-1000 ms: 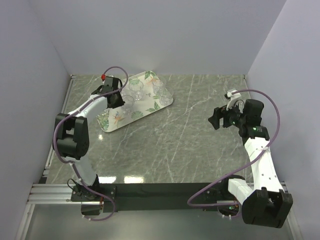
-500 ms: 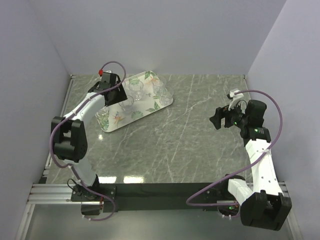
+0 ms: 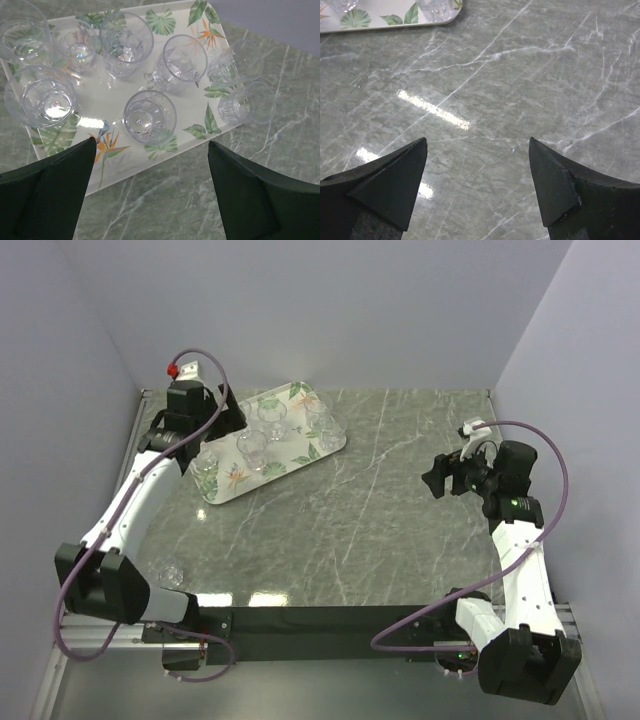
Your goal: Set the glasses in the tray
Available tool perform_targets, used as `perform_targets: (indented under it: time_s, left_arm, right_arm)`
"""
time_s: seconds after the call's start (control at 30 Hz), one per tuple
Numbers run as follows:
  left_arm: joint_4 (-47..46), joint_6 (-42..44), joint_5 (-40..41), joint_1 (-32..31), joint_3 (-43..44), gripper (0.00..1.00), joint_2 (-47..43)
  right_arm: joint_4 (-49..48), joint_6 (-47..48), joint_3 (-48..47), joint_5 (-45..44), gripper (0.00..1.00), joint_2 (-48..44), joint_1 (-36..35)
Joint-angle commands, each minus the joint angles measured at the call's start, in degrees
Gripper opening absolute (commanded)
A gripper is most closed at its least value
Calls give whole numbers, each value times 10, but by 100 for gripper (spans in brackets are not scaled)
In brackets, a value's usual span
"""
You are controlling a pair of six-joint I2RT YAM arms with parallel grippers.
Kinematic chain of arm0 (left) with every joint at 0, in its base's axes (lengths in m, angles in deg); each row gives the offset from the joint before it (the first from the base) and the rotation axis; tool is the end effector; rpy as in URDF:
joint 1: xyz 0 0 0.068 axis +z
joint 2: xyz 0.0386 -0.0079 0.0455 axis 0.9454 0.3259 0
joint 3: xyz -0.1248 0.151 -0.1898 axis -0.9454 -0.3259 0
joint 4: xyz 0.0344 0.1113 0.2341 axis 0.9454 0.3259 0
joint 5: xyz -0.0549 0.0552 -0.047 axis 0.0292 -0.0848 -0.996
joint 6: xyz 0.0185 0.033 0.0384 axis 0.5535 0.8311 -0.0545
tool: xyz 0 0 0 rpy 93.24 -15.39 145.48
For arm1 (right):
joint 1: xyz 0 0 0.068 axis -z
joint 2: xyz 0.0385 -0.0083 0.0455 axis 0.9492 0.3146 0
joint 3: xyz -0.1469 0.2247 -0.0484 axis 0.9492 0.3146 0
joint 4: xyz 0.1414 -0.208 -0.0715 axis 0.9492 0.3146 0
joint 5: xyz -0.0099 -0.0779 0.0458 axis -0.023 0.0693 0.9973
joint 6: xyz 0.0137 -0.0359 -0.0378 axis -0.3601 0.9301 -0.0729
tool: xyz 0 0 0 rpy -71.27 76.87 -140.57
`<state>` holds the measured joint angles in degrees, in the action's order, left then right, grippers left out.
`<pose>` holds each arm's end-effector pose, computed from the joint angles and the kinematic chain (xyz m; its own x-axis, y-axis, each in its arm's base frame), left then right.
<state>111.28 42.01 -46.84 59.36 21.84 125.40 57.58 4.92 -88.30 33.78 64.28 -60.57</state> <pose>0.3105 -0.0602 0.3553 -0.4816 -0.3855 -0.7871 -0.1300 0.9196 -0.3708 0.2035 -0.0183 0.3092 -0.3549 -0.1719 -0.9189 -0.4816 0.8761 0.0221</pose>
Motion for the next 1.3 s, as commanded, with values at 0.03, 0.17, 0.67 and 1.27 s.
perform_targets:
  time_s: [0.03,0.17,0.67,1.27]
  left_arm:
    - [-24,26,-9,3,-30,99,-62]
    - [-46,45,-26,3,-69,100,-113]
    - [-90,66,-33,3,-206,99,-254]
    - [-76,76,-42,3,-247,99,-298]
  right_arm:
    - [-16,-8,5,8,88,-15,5]
    - [-20,-18,3,6,88,-21,12]
    - [-80,-128,9,-126,94,-74,27]
    - [-81,-231,-12,-280,100,-78,29]
